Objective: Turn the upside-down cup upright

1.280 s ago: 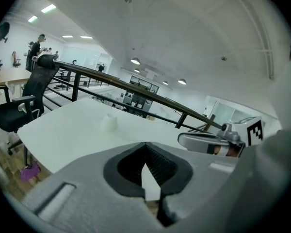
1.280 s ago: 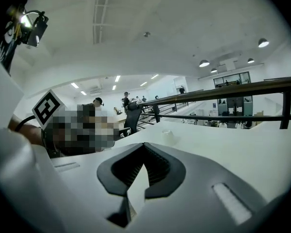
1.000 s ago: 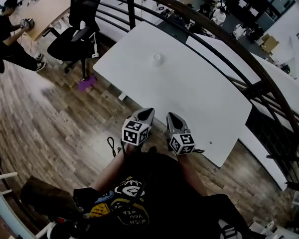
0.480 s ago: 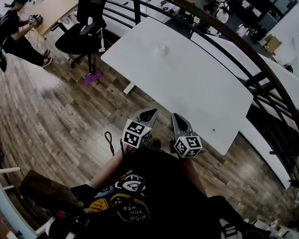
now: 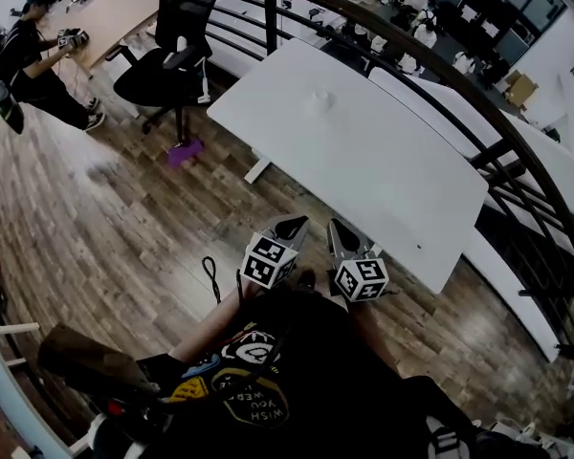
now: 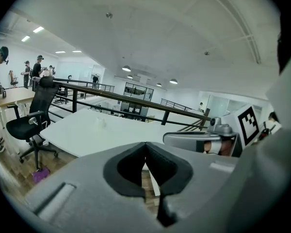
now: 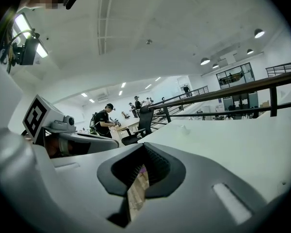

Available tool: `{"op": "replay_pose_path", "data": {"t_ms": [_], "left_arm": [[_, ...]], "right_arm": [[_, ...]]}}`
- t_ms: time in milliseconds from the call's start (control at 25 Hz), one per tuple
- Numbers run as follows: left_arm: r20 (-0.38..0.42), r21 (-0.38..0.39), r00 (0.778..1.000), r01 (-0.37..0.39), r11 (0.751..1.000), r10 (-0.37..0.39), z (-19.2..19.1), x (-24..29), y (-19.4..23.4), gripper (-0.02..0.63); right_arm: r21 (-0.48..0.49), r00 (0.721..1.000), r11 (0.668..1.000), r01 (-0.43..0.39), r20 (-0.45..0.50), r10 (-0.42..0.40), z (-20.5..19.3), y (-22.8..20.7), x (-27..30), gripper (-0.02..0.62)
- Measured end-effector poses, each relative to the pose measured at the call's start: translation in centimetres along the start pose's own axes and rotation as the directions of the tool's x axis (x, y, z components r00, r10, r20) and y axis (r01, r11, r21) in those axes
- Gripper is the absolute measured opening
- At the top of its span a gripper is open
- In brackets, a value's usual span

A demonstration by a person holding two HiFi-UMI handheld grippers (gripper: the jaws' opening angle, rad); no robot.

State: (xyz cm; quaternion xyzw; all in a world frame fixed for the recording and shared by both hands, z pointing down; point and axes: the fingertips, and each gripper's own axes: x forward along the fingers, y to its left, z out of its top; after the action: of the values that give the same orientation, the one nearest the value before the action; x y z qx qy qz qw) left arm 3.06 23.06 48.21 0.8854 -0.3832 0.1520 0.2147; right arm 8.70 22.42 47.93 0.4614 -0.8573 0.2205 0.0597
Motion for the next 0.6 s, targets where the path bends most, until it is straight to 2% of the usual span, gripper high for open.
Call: {"op": "replay_pose_path", "data": {"t_ms": [160, 360, 600], "left_arm": [[0.012, -0.007, 1.000, -0.016, 1.000, 0.016, 0.0, -1.0, -1.3, 0.006], [0.021, -0.039, 1.000, -0.013, 0.999, 0.014, -0.1, -1.2, 0.2, 0.006], [0.020, 0.019, 1.000, -0.018, 1.000, 0.018, 0.3, -0.5, 0.2, 0.006]], "right_arm": [[0.001, 1.000, 1.000, -0.020, 0.002, 0.020, 0.3, 0.5, -1.7, 0.002], [-0.013, 1.000, 1.000, -0.025, -0.009, 0.025, 0.3, 0.8, -0.5, 0.002], [-0.019, 1.000, 0.999, -0.031, -0.002, 0.031, 0.4, 0.4, -0.2, 0.002]]}}
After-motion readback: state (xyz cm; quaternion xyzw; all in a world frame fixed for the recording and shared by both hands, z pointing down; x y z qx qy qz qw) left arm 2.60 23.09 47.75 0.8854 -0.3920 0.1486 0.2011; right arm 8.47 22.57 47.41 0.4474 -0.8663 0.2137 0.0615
